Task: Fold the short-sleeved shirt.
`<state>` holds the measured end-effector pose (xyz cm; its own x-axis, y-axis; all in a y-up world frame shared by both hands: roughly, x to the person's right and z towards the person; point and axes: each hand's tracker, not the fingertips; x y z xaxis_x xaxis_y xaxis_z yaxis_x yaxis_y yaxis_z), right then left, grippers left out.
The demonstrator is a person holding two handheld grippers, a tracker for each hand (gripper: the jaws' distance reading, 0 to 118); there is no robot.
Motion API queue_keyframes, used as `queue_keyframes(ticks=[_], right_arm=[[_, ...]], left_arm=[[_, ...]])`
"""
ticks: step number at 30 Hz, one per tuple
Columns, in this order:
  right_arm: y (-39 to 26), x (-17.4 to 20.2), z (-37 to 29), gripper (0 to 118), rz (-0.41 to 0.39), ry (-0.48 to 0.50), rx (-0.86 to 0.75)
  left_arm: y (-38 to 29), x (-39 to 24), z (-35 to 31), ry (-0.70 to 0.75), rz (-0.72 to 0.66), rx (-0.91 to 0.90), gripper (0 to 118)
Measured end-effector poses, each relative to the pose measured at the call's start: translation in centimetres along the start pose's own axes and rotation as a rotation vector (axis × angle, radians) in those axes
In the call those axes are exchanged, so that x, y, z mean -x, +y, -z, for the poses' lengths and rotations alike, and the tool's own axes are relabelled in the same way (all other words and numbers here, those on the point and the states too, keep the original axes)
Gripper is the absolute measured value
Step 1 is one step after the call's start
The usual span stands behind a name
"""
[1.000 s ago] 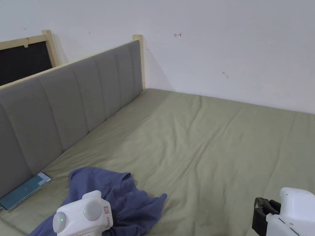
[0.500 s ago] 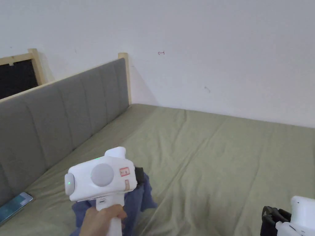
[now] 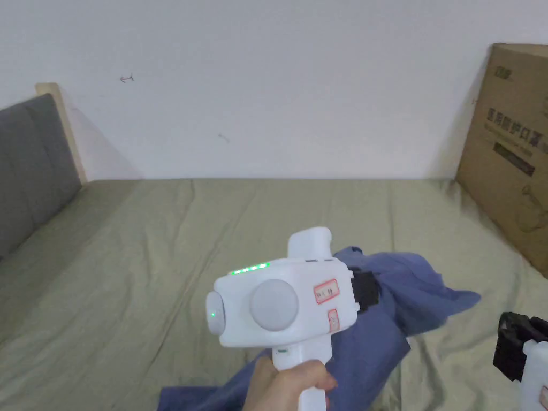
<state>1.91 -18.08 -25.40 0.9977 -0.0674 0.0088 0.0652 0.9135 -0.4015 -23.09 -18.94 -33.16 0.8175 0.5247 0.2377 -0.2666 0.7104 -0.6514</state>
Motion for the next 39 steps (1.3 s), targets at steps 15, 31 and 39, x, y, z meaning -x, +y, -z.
queue_keyframes(ticks=[15,31,39], right_arm=[[-5.6,-6.3,2.7,0,0.081,-0.119,0.227],[-5.8,0.3,3.5,0,-0.028,0.027,0.249],[-5.8,1.7,5.4,0,-0.055,0.054,0.267]], left_arm=[[-13.0,0.7,10.6,0.114,0.078,0.453,104],[-10.4,7.9,-1.1,0.395,-0.037,0.225,0],[-3.5,14.1,-8.0,0.411,-0.106,0.057,0]])
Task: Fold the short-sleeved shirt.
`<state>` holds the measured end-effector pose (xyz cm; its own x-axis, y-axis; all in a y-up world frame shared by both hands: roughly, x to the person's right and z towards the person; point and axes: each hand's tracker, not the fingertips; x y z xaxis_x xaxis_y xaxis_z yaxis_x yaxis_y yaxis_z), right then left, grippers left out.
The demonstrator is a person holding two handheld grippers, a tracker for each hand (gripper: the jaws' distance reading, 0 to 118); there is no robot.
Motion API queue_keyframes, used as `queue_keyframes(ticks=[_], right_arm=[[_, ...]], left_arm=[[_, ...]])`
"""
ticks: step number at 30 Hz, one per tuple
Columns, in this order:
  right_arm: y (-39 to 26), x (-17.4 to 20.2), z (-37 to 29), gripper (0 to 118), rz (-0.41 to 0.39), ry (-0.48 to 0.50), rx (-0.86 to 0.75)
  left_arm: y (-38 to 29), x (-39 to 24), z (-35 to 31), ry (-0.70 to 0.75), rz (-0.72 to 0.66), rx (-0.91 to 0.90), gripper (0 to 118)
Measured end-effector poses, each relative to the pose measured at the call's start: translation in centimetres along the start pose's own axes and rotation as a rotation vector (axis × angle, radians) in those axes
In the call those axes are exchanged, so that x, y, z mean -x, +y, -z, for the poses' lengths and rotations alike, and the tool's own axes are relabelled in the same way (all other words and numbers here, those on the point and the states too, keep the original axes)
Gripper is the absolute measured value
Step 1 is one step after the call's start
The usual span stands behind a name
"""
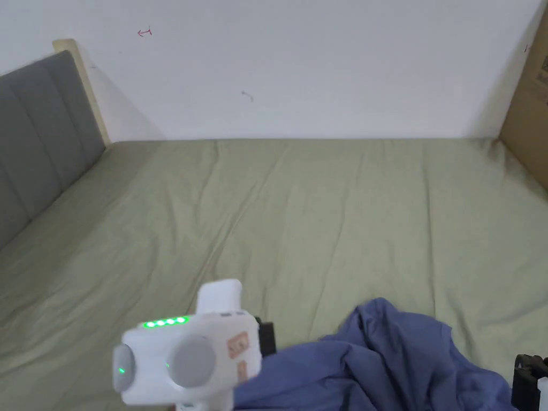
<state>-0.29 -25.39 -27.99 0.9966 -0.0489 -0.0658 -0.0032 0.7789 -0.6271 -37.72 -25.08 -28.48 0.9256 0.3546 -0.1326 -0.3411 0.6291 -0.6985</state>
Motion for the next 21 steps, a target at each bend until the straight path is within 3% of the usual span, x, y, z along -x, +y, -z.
queue_keyframes(ticks=[1,2,4,5,10,12,14,16,17,18,19,21], right_arm=[[0.0,0.1,0.3,0,0.002,0.001,0.005],[-0.1,0.2,0.5,0,0.002,0.006,0.013],[-0.4,0.5,1.2,0,0.002,0.009,0.027],[-0.5,0.6,1.5,0,-0.003,0.007,0.035],[-1.4,0.9,2.9,0,-0.029,-0.004,0.089],[-1.5,0.8,3.3,0,-0.030,-0.006,0.104],[-1.6,0.6,3.6,0,-0.035,-0.008,0.112],[-1.7,0.5,3.8,0,-0.041,-0.016,0.119],[-1.7,0.4,4.0,0,-0.042,-0.018,0.123],[-1.7,0.4,4.2,0,-0.041,-0.018,0.129],[-1.5,0.4,4.3,0,-0.042,-0.016,0.134],[-1.0,0.3,4.5,0,-0.045,0.003,0.130]], left_arm=[[1.0,1.3,0.0,0.031,0.007,-0.001,10],[1.7,2.8,0.5,0.069,0.035,-0.002,30],[2.7,5.4,2.8,0.221,0.065,0.079,92],[2.7,6.9,4.3,0.267,0.054,0.110,101],[1.4,12.2,10.7,0.273,-0.083,0.271,91],[0.0,12.6,12.9,0.287,-0.068,0.337,54],[-1.5,11.8,13.4,0.390,0.051,0.273,52],[-1.2,10.6,12.6,0.371,0.085,0.237,47],[-1.5,10.1,12.1,0.391,0.105,0.227,35],[-1.5,10.1,12.1,0.430,0.102,0.225,12],[-1.2,10.4,12.1,0.383,0.053,0.237,3],[-1.0,10.2,11.3,0.383,0.052,0.230,3]])
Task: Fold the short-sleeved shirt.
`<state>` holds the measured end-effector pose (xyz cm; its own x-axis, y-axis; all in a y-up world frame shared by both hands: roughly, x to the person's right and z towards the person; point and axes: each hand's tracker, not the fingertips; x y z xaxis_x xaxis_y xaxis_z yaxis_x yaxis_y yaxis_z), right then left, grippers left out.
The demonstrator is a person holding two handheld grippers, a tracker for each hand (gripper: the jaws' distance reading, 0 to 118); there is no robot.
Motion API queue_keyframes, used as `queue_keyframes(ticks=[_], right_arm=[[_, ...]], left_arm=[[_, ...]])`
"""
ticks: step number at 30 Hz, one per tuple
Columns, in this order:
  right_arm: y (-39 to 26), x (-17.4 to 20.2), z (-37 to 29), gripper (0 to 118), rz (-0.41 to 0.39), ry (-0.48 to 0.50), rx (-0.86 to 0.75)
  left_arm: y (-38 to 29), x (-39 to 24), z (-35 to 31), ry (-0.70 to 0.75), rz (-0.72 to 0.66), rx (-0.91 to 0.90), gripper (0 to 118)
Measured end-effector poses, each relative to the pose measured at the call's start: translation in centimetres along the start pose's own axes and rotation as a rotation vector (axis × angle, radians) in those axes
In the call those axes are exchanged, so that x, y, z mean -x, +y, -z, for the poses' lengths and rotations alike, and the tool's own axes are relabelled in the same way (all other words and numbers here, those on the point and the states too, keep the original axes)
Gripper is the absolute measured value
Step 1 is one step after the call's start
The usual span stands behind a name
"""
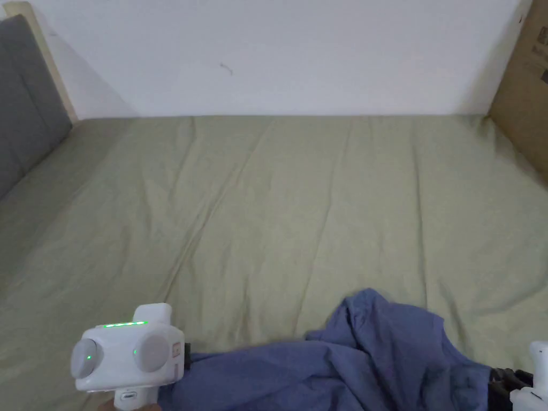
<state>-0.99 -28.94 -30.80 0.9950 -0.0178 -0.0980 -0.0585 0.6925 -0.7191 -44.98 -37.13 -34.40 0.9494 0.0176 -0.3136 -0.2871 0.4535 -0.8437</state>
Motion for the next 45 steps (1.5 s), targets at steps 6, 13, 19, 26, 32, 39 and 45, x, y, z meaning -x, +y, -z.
queue_keyframes(ticks=[6,13,19,26,32,39,45], right_arm=[[6.1,0.3,3.1,0,-0.064,0.190,0.026],[13.0,4.9,13.1,88,-0.296,0.290,0.158],[13.7,8.4,22.2,87,-0.401,0.229,0.339],[12.7,7.2,23.4,9,-0.284,0.218,0.363],[17.2,3.2,18.5,3,-0.080,0.282,0.249],[23.6,-3.3,5.0,4,-0.019,0.196,-0.042],[26.4,-9.0,-4.1,3,0.109,0.147,-0.210]], left_arm=[[0.7,0.3,-4.4,-0.087,-0.041,-0.096,3],[0.8,0.1,-6.8,-0.123,-0.042,-0.162,3],[0.6,0.8,-6.1,-0.121,-0.054,-0.144,3],[0.7,1.0,-5.3,-0.111,-0.062,-0.120,3],[2.8,1.7,-8.0,-0.089,-0.069,-0.184,3],[8.1,2.5,-16.2,0.007,-0.073,-0.393,3],[11.1,1.8,-25.1,0.076,-0.015,-0.574,3]])
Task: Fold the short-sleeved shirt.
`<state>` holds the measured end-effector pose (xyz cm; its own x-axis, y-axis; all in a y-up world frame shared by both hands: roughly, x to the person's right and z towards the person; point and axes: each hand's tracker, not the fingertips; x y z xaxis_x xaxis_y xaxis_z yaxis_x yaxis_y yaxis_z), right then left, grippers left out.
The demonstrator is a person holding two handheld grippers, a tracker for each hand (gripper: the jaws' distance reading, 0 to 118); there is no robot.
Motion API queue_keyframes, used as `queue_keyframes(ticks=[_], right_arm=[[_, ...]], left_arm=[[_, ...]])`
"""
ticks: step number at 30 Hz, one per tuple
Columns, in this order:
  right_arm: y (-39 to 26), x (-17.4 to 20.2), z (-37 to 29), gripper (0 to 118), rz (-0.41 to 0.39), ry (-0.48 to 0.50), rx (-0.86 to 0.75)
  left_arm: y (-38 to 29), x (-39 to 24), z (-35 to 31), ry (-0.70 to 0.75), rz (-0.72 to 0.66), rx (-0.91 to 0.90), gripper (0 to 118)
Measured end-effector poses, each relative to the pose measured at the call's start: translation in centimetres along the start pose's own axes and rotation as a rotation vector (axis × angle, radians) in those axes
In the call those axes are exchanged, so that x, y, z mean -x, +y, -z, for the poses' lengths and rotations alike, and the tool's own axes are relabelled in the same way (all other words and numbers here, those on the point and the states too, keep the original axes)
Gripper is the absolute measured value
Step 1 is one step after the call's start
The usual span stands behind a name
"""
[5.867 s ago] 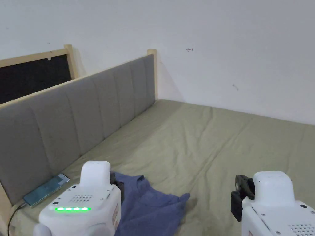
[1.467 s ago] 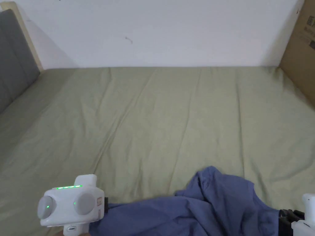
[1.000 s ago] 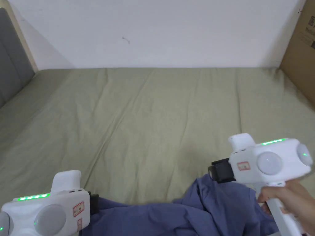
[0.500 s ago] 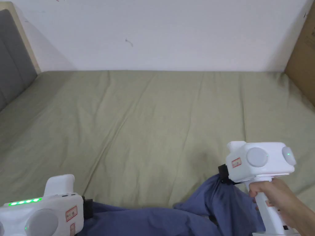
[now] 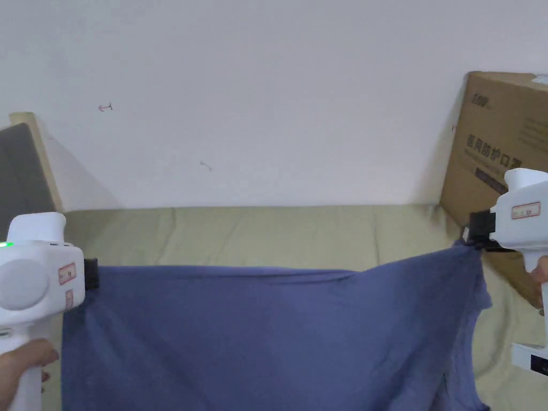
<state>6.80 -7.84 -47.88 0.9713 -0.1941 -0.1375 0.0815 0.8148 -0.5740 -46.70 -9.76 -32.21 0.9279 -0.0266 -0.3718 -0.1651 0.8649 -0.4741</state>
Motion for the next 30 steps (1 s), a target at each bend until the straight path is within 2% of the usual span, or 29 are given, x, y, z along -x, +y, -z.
queue_keyframes(ticks=[4,11,17,22,30], right_arm=[[2.1,-2.5,-4.5,4,0.126,0.050,-0.061],[4.9,-2.2,-7.5,3,0.126,0.072,-0.105],[9.1,0.0,-5.4,3,0.099,0.084,-0.109],[14.9,2.9,-2.0,3,0.066,0.065,-0.139],[25.5,6.1,1.1,4,0.145,0.098,-0.219]], left_arm=[[3.3,0.5,-3.0,-0.006,-0.001,-0.056,3],[5.9,0.7,-4.4,-0.023,0.019,-0.104,3],[8.9,1.4,-1.5,-0.009,0.002,-0.095,3],[14.6,1.0,1.7,0.022,0.007,-0.102,3],[25.7,0.8,6.1,0.084,0.017,-0.183,3]])
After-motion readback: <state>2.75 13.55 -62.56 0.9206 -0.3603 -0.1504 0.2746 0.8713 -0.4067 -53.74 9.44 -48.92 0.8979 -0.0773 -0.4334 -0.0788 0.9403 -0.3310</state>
